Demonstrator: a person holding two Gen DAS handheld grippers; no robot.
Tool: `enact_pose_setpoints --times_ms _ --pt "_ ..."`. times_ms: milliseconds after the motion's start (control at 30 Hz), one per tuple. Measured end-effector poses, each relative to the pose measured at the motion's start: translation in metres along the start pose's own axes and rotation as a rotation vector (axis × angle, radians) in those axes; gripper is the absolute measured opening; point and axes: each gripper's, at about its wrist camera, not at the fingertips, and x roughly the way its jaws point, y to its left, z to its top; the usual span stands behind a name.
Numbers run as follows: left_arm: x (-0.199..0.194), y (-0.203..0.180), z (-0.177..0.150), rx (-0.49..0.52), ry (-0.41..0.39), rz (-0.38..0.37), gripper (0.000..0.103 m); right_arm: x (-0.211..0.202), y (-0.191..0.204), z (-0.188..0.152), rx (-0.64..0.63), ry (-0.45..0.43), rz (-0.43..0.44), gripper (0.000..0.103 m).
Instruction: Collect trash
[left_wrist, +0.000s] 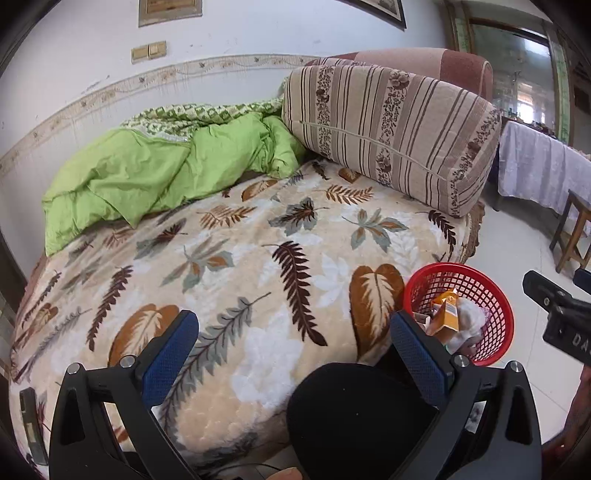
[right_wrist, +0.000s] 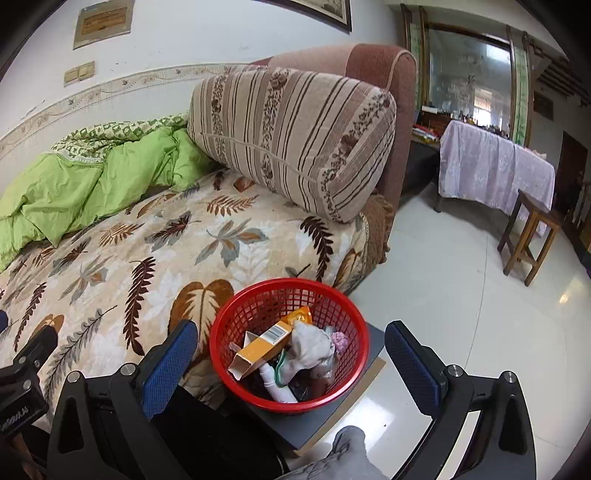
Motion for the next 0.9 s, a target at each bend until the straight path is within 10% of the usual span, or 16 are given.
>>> enact_pose_setpoints --times_ms 900 --pt "0.003 -0.008 -0.005 0.010 0.023 0.048 0.103 -0.007 0.008 -0.004 -0.063 -0.022 0.007 0.102"
